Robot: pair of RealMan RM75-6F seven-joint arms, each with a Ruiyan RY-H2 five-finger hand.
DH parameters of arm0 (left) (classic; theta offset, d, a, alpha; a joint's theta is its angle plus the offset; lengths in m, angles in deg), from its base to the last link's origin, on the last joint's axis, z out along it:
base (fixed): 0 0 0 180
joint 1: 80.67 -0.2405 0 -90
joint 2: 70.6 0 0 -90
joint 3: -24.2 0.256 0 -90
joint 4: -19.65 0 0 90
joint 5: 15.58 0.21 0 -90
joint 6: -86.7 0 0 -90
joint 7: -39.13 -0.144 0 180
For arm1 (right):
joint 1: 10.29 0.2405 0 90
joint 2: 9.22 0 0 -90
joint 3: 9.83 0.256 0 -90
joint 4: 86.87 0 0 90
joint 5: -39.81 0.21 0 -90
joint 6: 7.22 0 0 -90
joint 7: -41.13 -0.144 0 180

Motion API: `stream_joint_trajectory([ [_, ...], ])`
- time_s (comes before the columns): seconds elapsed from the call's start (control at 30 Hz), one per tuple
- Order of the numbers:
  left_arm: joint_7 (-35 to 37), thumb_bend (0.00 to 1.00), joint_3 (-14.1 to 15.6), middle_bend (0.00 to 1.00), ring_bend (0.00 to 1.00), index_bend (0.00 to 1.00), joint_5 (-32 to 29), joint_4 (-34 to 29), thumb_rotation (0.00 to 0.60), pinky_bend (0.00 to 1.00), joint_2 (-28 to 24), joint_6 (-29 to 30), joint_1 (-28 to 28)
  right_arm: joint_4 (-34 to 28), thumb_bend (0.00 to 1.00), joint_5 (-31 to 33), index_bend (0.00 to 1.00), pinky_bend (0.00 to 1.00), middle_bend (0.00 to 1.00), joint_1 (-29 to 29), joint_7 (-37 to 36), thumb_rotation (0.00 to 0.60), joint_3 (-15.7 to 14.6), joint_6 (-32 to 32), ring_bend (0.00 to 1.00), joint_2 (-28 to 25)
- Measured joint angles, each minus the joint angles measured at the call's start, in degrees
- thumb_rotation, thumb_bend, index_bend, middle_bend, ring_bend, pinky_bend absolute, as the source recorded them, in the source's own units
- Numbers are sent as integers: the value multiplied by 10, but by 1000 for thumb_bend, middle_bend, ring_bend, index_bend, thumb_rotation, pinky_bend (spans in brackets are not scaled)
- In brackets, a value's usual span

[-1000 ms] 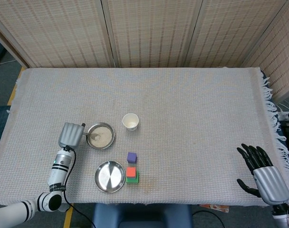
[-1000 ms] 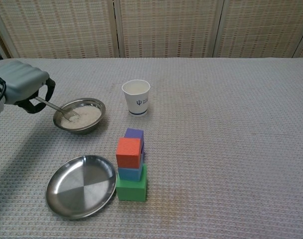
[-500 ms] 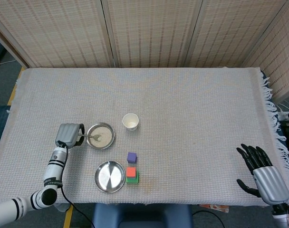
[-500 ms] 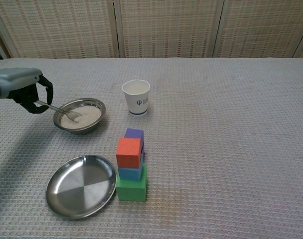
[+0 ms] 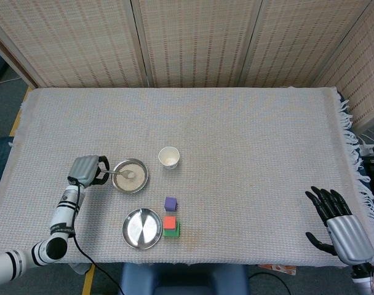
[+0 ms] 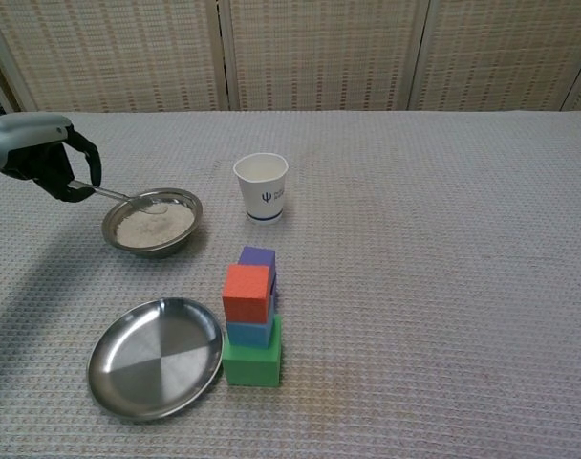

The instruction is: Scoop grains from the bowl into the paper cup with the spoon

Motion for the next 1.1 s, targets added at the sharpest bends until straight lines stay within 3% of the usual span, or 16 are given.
stream_joint_trajectory([
  [0.27, 40, 417, -11, 1000, 1000, 866, -63, -16, 600, 1000, -29, -34, 26, 1, 152, 1, 0, 0, 0, 1, -1, 600, 0, -2, 0, 0],
  [0.53, 45, 417, -16, 1000, 1000, 868, -90, -36, 600, 1000, -43, -28, 62, 2, 152, 5, 0, 0, 0, 4, -1, 600, 1, -7, 0, 0],
  [1.1, 11, 417, -21, 1000, 1000, 870, -193, 0, 600, 1000, -4, -14, 180, 6, 152, 25, 0, 0, 0, 11, -8, 600, 8, -21, 0, 0],
])
